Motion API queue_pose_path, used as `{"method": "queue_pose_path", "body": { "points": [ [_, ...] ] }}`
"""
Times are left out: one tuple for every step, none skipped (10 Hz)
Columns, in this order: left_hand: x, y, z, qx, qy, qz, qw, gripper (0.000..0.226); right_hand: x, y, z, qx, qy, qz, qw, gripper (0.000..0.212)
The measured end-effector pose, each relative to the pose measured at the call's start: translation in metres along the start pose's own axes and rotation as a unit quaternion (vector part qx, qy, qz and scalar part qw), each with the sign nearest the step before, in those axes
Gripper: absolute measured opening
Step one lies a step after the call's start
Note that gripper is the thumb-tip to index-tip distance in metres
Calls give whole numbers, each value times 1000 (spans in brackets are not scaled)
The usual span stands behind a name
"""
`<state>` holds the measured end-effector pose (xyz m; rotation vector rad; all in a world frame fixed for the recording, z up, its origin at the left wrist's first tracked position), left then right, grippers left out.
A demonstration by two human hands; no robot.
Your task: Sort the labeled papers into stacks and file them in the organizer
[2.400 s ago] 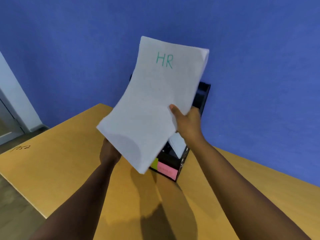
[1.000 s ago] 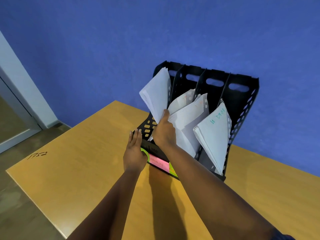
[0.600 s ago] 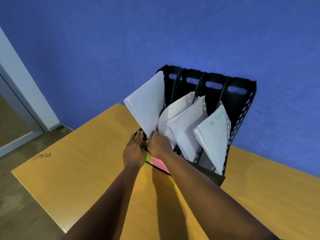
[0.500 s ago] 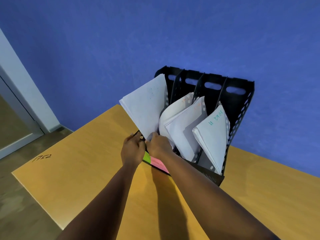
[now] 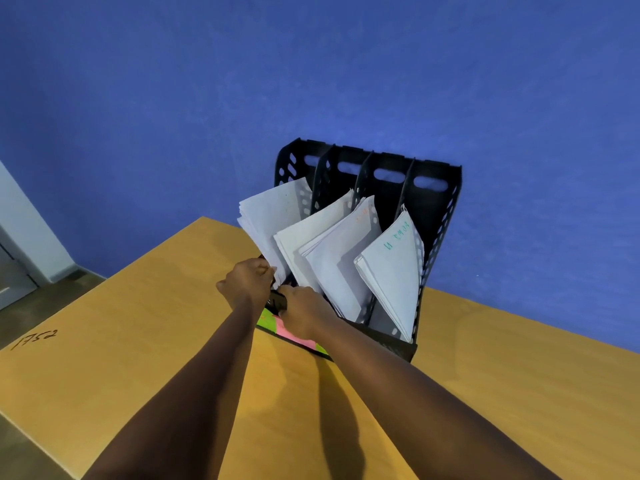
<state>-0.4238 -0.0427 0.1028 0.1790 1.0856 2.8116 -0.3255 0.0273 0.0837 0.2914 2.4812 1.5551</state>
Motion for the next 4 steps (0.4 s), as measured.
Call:
{"method": "queue_pose_path", "body": {
  "points": [
    [-3,-5,-1,61,-8,-10,998,17,-8,10,-2,2,22,32,999,36],
    [-2,-4,-4,60,9,-16,998,14,-16,22,-7,22,53,67,996,32],
    [-4,8,-3,10,24,28,999,22,-26,39,-12,19,76,113,990,33],
    [-13,26,4,-14,19,88,996,49,-37,62,-12,3,89,160,983,34]
  ]
}}
Point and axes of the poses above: each hand's wrist, its own x-axis towards the middle knuckle, its own y-axis out of the back of the hand, z = x × y, the point moved 10 cm from there along x, towards the middle knuckle, and after that the axes turned 5 degrees about y, right-handed, at the moved point
